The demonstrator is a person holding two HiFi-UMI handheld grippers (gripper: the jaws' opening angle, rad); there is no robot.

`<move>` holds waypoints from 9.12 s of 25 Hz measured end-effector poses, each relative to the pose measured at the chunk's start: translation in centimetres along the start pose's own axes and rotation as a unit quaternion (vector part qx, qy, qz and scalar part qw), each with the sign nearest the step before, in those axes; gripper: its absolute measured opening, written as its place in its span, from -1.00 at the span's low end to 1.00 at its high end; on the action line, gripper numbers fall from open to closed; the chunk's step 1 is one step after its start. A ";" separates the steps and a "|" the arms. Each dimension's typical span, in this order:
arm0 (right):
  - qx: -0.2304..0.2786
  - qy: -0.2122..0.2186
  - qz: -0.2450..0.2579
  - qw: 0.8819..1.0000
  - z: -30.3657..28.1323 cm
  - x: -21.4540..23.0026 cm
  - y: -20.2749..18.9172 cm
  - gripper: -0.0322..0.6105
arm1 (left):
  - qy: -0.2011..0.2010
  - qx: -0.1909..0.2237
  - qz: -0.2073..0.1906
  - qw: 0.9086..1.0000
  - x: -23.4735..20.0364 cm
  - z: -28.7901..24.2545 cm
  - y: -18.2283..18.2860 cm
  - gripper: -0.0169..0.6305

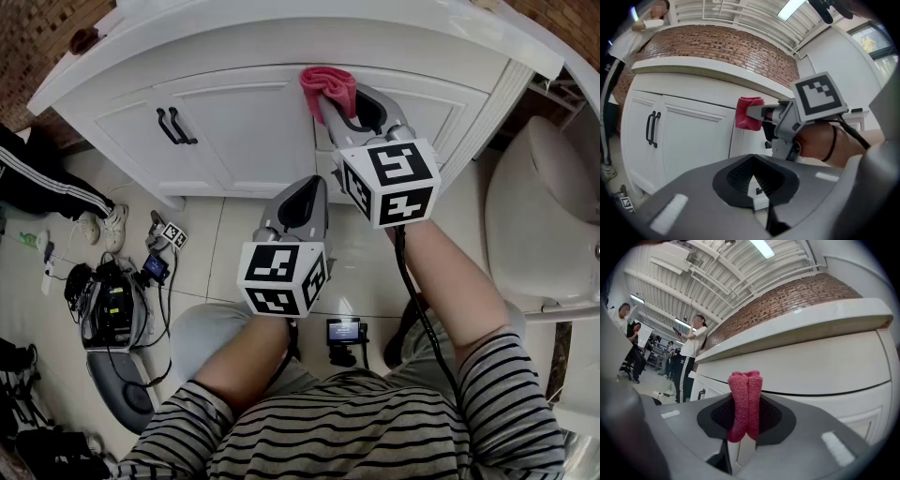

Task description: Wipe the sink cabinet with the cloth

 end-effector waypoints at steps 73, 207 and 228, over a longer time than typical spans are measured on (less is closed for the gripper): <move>-0.145 -0.101 0.023 0.984 1.5 1.2 -9.5 -0.61 | -0.011 -0.004 0.026 1.000 -1.0 1.0 0.2 -0.95; -0.325 -0.238 -0.001 0.915 10.8 6.9 -31.5 -0.58 | 0.000 -0.025 0.082 0.996 -2.1 0.4 -1.9 -0.95; -0.373 -0.190 -0.013 0.908 9.1 4.8 -37.1 -0.61 | 0.015 -0.026 0.109 0.994 -4.0 0.6 -0.8 -0.95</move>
Point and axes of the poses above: the fingertips, and each gripper's own axes: z backward along the fingers, x to its right, y out of its top, the point moved 9 cm from there along z, backward along the fingers, and after that the axes turned 7 degrees about z, right-handed, at the moved point
